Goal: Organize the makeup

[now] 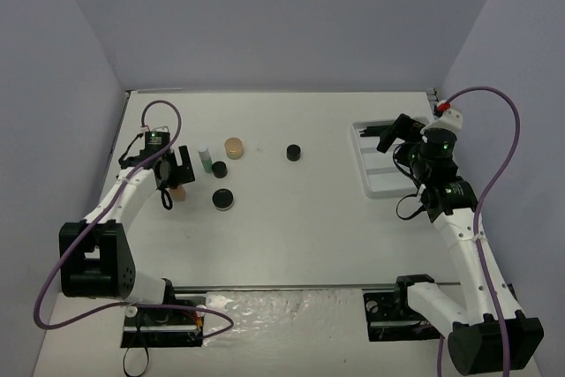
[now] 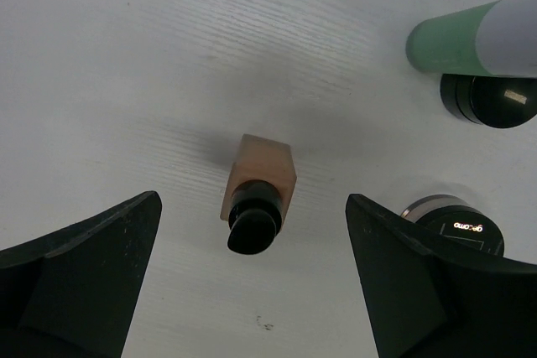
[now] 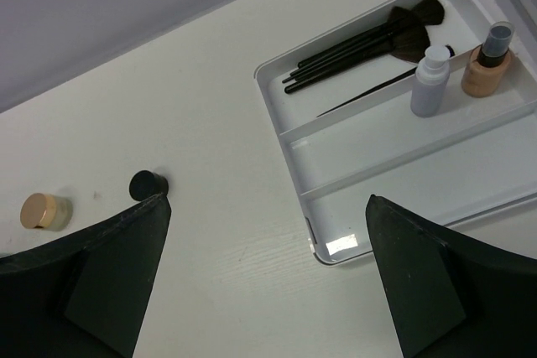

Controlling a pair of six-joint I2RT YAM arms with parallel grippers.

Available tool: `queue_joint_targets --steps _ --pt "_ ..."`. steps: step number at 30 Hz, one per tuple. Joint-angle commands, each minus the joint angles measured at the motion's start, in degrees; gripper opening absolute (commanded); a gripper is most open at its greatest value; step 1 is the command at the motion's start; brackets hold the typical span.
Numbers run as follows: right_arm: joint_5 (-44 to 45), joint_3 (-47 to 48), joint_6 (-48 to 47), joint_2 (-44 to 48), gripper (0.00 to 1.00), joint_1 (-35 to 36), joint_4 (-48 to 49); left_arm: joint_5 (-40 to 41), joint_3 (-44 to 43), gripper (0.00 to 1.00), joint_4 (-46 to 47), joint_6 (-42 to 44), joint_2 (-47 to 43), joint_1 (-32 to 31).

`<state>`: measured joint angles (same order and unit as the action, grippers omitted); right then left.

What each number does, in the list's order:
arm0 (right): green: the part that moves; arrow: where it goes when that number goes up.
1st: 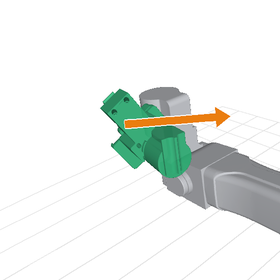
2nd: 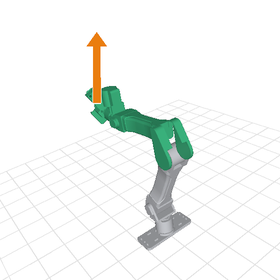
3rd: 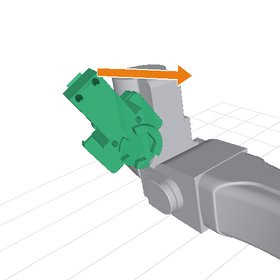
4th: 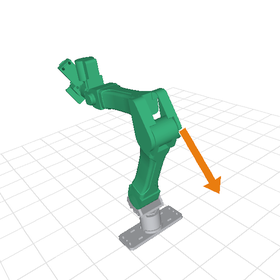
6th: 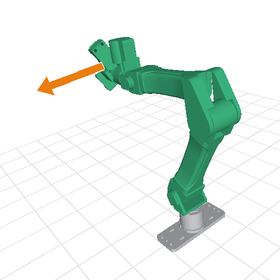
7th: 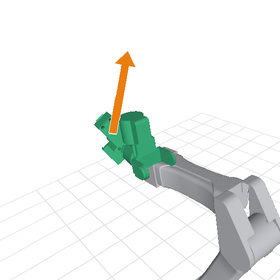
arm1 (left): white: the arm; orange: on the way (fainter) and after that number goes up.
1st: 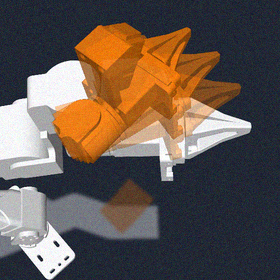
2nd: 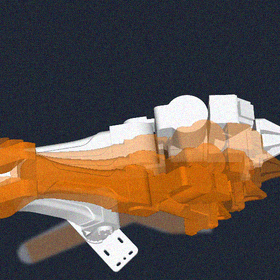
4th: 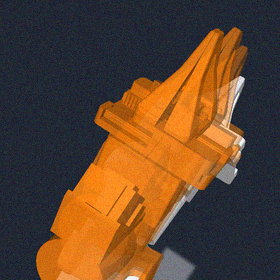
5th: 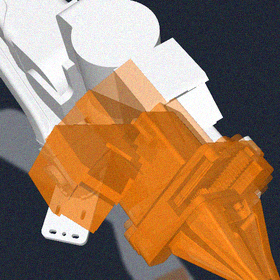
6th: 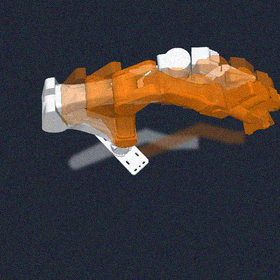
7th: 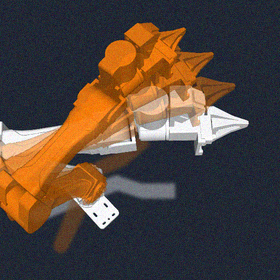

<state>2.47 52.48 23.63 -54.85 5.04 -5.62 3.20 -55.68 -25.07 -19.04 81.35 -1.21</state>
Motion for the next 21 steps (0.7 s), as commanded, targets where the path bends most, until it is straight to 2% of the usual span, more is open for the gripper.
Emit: queue_joint_targets --steps 1,8,11,21 --pt "-1.3 -0.2 -1.9 1.6 1.0 1.6 2.7 -6.4 -3.8 0.87 2.6 2.6 0.7 0.9" --pt "-0.1 -0.3 -3.1 1.9 1.0 3.1 2.7 -8.1 -3.5 0.72 3.3 2.1 3.8 0.9" --pt "-0.1 -0.6 -3.1 2.0 1.0 3.3 2.7 -7.9 -3.7 0.62 3.0 2.1 4.5 0.9" --pt "0.0 -0.8 -3.2 2.1 1.0 3.3 2.7 -7.4 -4.2 0.05 1.6 1.9 2.5 0.9"
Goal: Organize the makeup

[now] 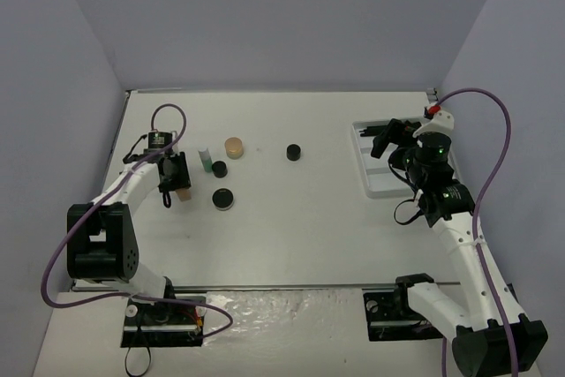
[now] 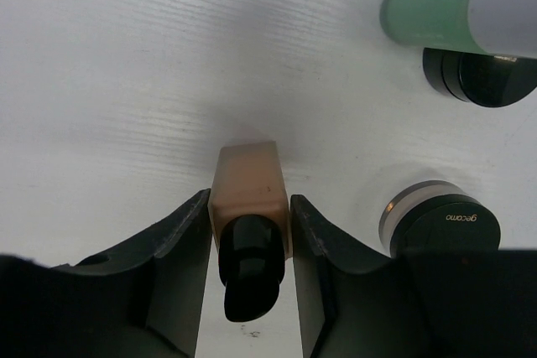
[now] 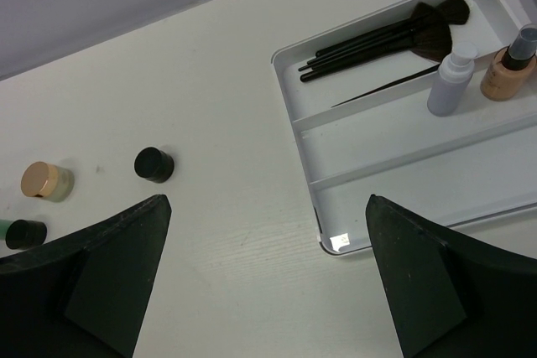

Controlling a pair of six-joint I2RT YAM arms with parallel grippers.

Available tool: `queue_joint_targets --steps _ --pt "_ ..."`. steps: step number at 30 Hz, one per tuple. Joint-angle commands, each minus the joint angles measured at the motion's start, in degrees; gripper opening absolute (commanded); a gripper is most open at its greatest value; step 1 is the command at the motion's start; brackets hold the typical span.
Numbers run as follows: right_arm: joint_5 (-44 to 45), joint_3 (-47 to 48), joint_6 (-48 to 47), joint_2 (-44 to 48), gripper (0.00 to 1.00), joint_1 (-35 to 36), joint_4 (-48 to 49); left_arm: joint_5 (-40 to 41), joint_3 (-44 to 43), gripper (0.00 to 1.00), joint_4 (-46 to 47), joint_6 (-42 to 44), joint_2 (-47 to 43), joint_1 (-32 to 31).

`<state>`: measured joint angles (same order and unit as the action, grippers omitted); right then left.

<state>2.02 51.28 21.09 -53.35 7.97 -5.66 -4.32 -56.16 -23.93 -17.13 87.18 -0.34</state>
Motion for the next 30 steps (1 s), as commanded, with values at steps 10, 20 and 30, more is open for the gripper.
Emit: queue_joint_targets --steps 10,20,30 --pt "-1.0 1.5 -2.2 0.2 1.0 0.4 2.7 3.6 -16.2 0.0 -10.5 -5.4 -10.0 -13.1" --pt "-3.5 2.0 -5.8 0.6 1.0 1.5 2.4 6.2 -33.4 0.0 -7.5 -4.6 8.9 -36.7" --pt "-5.5 1.3 -7.3 0.7 1.0 2.0 1.6 3.3 -42.5 0.05 -5.1 1.0 24.2 -41.2"
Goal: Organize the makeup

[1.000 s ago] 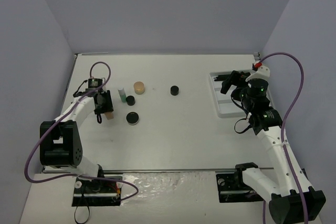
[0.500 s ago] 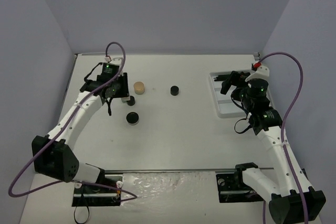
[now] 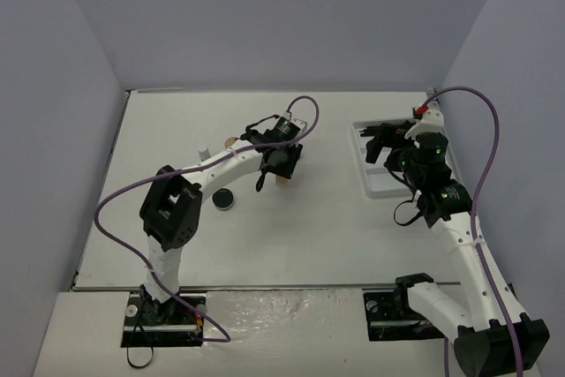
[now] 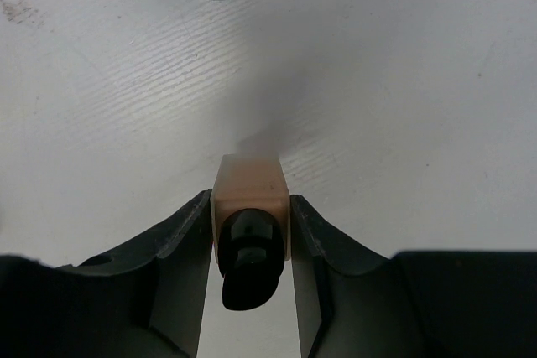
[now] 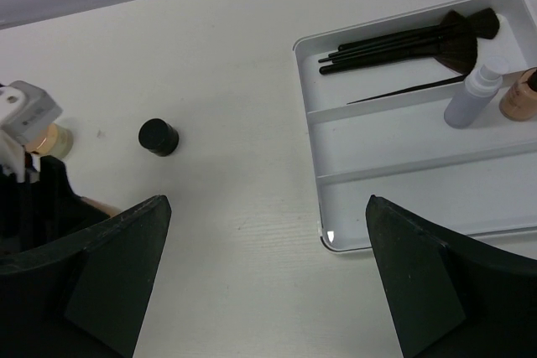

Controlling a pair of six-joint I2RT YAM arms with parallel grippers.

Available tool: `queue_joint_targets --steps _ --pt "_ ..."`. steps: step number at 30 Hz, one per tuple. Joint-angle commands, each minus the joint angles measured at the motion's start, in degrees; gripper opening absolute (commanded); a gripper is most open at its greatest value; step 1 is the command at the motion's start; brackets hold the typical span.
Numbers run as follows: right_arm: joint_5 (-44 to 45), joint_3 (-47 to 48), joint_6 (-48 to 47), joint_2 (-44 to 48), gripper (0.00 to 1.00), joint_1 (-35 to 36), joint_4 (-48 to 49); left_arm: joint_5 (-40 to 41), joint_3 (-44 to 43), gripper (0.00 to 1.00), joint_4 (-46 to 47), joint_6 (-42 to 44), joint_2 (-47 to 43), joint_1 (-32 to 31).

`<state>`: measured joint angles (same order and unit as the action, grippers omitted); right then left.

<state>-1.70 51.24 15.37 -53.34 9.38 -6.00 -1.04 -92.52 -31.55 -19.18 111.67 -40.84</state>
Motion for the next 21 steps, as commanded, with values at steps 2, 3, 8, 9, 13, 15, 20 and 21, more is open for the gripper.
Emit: queue_joint_targets --steps 2,3,8,9,13,15,20,21 --pt "-2.3 1.2 -1.7 0.7 1.0 0.6 1.9 0.2 -6.2 0.09 3.1 3.3 1.3 -1.1" --pt "-2.6 1.2 -1.8 0.6 1.0 0.6 1.9 0.1 -5.8 0.12 3.6 3.4 1.7 -1.2" --pt "-4.5 1.0 -2.9 0.2 1.0 0.7 2.0 0.2 -3.5 0.36 5.0 3.7 2.0 -1.9" --pt "-4.5 1.0 -2.9 0.2 1.0 0.8 2.0 0.1 -3.2 0.41 5.0 3.6 1.9 -1.9" --pt "-7.8 2.0 -4.5 -1.4 1.0 1.4 2.0 0.4 -1.3 0.73 6.2 3.2 -0.3 -1.9" --pt "-8.4 2.3 -4.7 -2.4 1.0 1.8 2.0 0.5 -1.0 0.81 6.2 3.1 -1.0 -1.9" --pt "-12.5 4.5 -7.8 -5.2 1.0 3.9 2.2 3.4 -0.3 0.94 4.9 2.4 -5.5 -1.4" --pt "-13.1 5.2 -8.5 -5.8 1.0 4.5 2.1 4.4 0.0 0.95 4.7 1.9 -7.2 -1.0"
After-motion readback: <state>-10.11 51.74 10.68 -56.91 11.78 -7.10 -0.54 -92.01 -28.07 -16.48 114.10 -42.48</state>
